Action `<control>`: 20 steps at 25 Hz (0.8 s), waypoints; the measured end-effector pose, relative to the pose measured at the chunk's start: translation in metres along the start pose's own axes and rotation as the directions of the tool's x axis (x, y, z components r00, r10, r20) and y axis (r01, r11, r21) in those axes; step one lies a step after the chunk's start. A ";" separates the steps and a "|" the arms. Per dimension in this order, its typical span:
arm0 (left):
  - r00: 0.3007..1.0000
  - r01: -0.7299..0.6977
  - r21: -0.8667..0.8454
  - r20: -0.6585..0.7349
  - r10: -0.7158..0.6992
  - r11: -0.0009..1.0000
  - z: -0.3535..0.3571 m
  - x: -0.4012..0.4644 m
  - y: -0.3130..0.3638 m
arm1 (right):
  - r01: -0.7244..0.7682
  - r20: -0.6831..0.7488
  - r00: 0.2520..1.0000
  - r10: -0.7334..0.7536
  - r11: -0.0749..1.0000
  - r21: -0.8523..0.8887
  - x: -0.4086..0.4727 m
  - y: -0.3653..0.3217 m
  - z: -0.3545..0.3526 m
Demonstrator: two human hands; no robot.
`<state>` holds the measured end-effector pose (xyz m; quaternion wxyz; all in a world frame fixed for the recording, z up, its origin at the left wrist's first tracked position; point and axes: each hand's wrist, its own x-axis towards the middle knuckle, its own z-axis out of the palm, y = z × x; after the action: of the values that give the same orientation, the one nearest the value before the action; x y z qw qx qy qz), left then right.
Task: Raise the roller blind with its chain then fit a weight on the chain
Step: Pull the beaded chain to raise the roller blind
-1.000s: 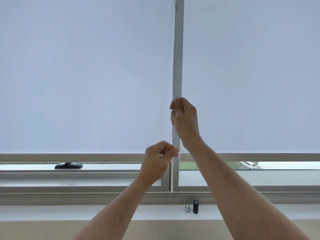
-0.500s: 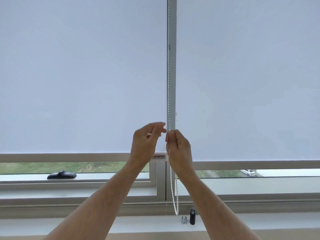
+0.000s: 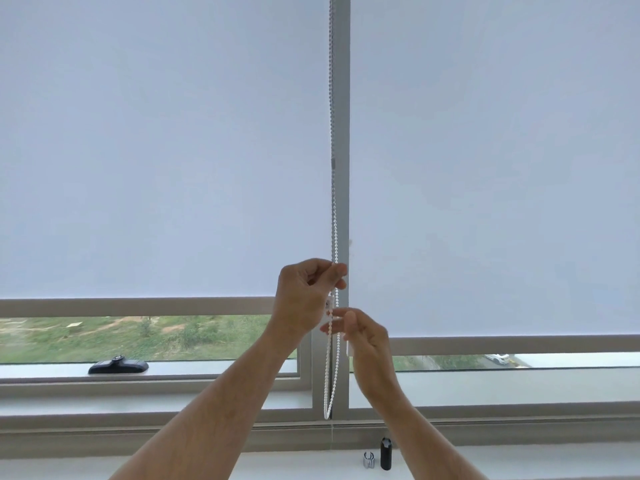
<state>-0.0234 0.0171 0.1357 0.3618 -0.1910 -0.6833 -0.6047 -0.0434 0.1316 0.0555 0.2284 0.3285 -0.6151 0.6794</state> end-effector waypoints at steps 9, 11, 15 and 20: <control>0.994 -0.088 0.132 0.082 0.077 0.987 0.003 -0.027 -0.023 | 0.070 -0.107 0.991 -0.075 0.996 -0.049 0.080 -0.059 0.001; 0.995 -0.066 0.170 0.084 0.052 0.983 0.003 -0.034 -0.029 | 0.072 -0.041 0.996 -0.074 0.996 -0.051 0.095 -0.075 0.006; 0.997 -0.028 0.172 0.081 0.014 0.985 -0.001 -0.043 -0.036 | 0.079 0.016 0.997 -0.078 0.994 -0.075 0.103 -0.088 0.014; 0.969 -0.028 0.244 0.246 -0.034 0.969 -0.013 -0.054 -0.043 | 0.103 -0.019 0.994 -0.106 0.990 -0.093 0.080 -0.070 0.015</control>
<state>-0.0139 0.0061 0.0671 0.2932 -0.2179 -0.7931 -0.4874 -0.0455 0.1195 0.1625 0.2858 0.3414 -0.6249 0.6413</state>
